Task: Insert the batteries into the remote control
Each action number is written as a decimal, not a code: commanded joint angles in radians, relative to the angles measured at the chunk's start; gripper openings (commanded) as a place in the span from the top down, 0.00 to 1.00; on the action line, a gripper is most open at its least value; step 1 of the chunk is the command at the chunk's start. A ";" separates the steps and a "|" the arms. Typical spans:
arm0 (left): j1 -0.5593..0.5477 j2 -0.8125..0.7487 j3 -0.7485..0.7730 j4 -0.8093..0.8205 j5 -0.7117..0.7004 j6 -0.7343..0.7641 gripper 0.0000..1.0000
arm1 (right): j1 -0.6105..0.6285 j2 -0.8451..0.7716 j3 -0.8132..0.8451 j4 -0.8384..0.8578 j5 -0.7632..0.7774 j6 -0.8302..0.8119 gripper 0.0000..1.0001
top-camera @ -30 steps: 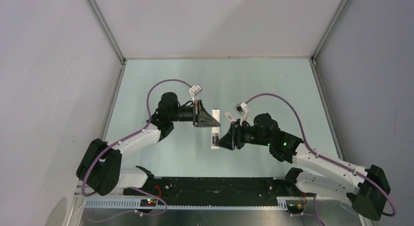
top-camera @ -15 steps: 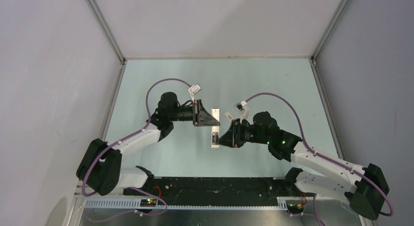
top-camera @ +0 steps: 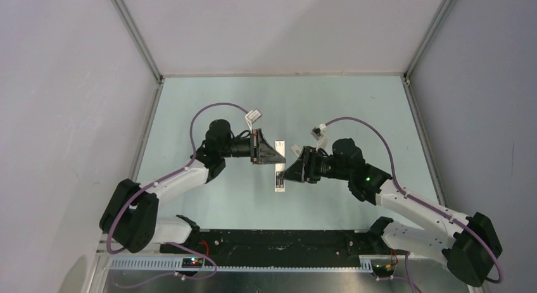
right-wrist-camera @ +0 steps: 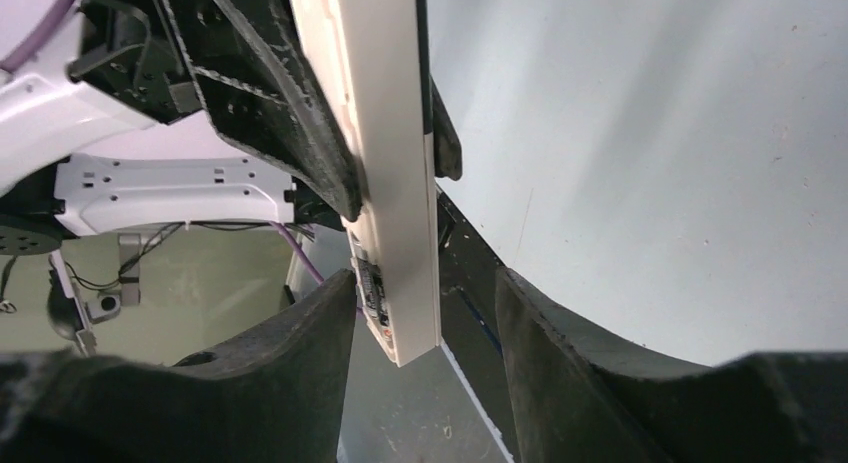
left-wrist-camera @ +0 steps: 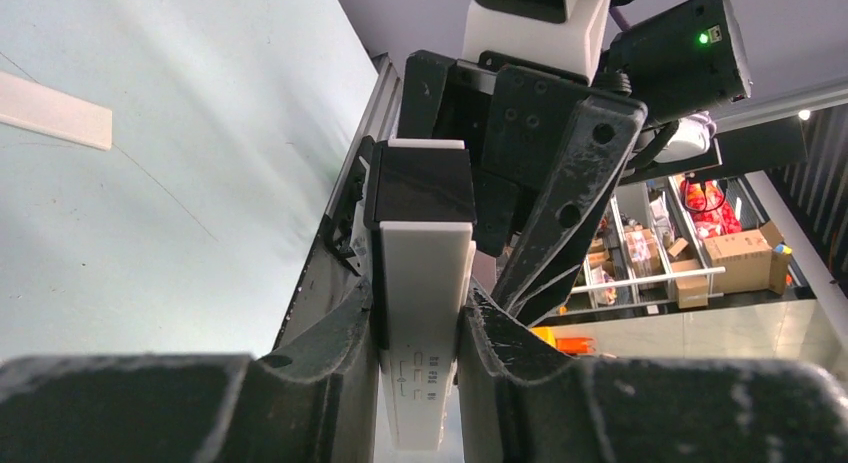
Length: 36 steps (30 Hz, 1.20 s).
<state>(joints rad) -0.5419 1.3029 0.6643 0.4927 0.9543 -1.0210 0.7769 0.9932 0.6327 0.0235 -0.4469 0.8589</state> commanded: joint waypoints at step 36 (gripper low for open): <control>0.053 -0.122 -0.146 -0.070 -0.350 -0.059 1.00 | 0.373 0.338 0.506 -0.547 0.799 -0.350 0.31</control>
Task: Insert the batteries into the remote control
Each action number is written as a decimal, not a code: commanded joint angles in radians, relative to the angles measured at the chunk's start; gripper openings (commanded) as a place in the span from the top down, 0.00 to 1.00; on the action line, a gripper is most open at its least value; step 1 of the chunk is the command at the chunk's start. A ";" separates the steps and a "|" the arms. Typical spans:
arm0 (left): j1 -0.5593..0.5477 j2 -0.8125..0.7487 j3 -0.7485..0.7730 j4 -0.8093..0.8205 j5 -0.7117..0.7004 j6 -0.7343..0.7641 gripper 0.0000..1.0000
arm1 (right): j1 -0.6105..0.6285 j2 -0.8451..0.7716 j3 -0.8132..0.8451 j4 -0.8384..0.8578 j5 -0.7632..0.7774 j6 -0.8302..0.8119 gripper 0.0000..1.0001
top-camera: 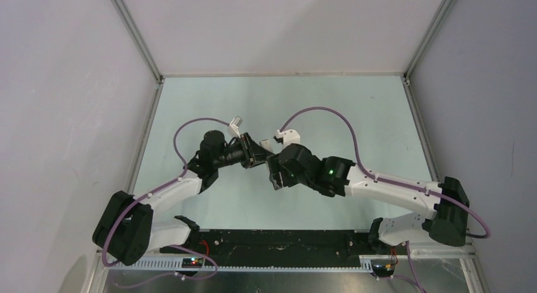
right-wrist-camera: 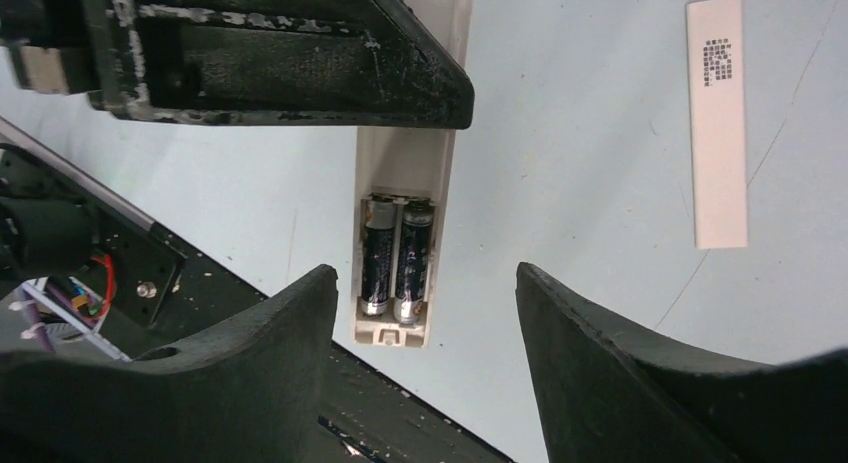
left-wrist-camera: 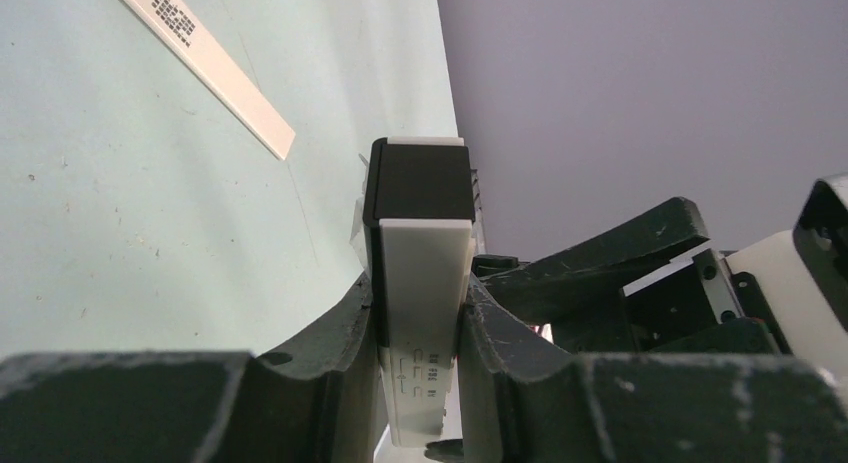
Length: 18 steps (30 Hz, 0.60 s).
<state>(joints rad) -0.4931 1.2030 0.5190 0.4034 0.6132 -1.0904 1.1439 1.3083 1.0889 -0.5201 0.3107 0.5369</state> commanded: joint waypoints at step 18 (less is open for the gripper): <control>0.015 -0.033 -0.008 -0.032 -0.034 0.018 0.54 | 0.009 0.114 0.050 0.054 -0.064 -0.030 0.79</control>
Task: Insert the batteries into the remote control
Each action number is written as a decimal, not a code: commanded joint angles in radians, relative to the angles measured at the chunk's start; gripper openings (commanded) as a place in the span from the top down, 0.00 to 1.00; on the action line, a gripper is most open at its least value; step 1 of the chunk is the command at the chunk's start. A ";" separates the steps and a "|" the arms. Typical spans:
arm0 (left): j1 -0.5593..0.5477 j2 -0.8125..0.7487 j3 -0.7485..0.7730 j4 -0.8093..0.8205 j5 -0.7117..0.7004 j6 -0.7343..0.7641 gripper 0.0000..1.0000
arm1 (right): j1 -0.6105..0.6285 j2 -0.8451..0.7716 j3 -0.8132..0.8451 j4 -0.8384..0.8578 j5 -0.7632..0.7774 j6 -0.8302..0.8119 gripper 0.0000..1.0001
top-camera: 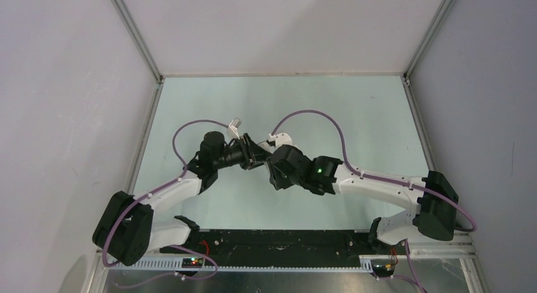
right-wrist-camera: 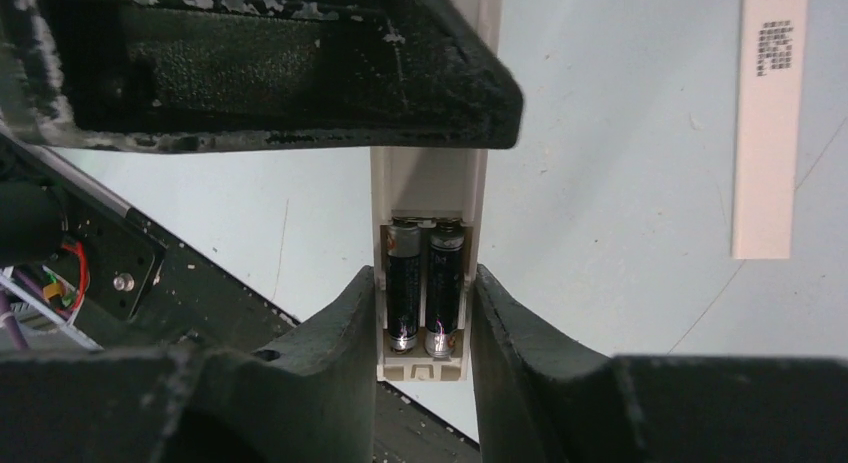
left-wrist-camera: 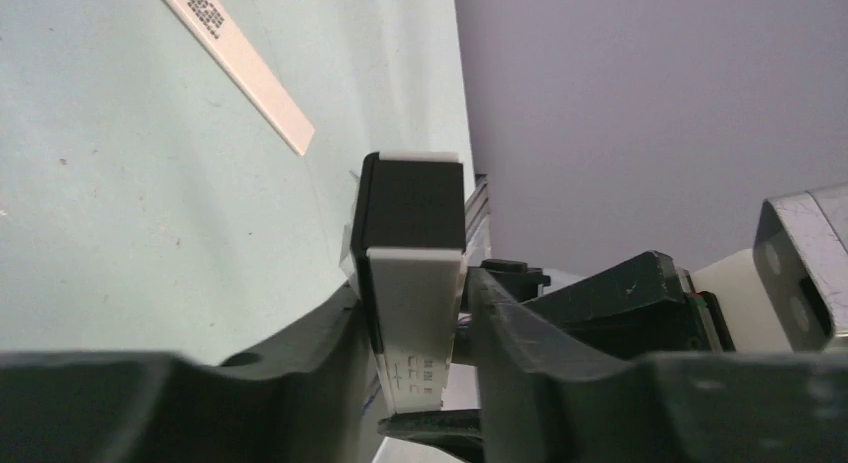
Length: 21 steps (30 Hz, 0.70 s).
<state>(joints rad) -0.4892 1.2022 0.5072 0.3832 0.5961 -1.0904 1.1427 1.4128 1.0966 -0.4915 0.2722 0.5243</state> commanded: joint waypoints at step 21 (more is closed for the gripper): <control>0.447 -0.273 0.119 -0.730 -0.147 0.449 0.02 | 0.011 0.123 -0.092 0.136 -0.316 -0.550 0.87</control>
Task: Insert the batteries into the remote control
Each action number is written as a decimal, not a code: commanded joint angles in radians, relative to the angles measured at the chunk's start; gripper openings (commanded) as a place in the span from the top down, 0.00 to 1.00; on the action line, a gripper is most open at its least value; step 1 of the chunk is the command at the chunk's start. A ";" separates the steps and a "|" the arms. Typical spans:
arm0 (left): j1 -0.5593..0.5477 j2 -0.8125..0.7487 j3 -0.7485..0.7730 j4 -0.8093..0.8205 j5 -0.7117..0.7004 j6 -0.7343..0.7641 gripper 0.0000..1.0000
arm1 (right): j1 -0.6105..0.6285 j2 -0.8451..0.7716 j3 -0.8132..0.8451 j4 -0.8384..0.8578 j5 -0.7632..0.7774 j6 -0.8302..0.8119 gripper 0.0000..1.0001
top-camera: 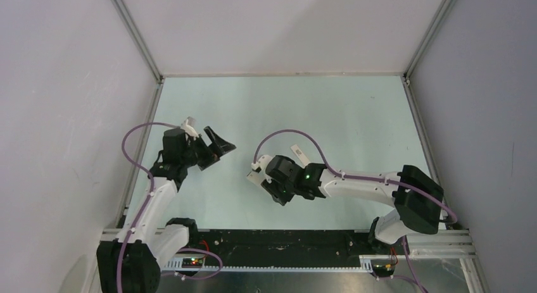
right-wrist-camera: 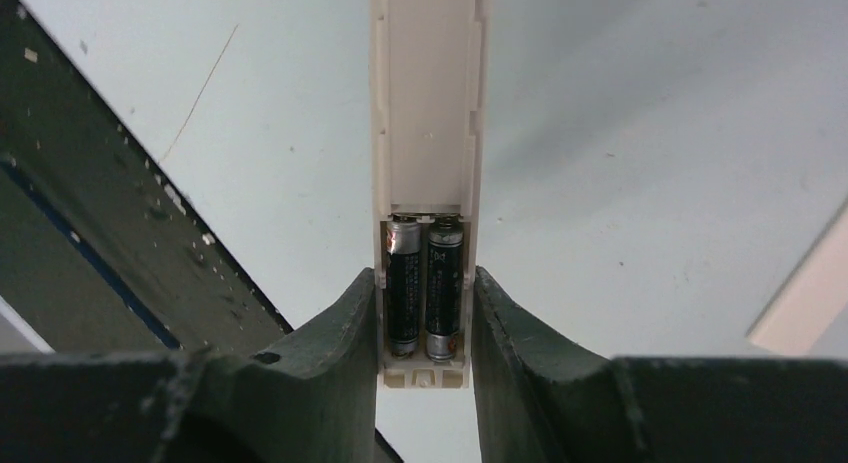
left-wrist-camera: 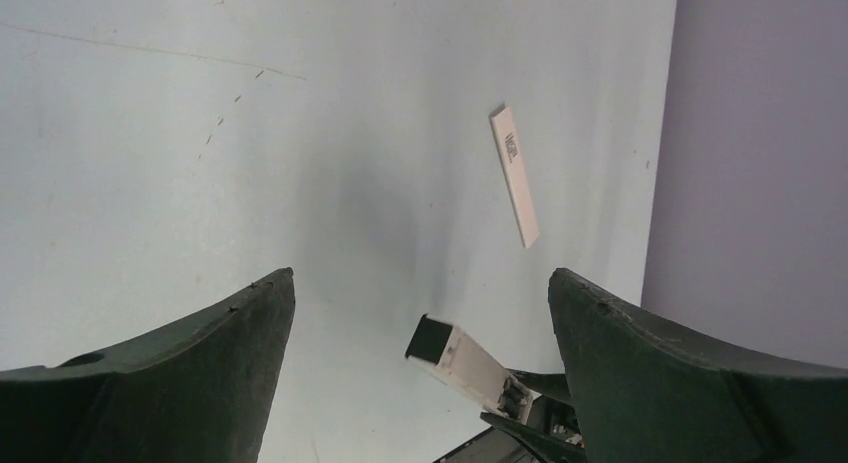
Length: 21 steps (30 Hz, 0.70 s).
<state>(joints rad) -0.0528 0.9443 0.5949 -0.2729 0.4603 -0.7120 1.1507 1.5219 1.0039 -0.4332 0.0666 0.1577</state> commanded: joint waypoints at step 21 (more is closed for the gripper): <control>0.014 -0.127 0.090 -0.168 -0.089 0.131 0.00 | 0.000 0.204 0.012 0.087 -0.020 -0.542 0.61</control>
<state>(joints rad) -0.0475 0.8398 0.6437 -0.4271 0.3862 -0.6178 1.1461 1.7054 0.9970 -0.3695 -0.0025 -0.3382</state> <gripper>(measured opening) 0.995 0.377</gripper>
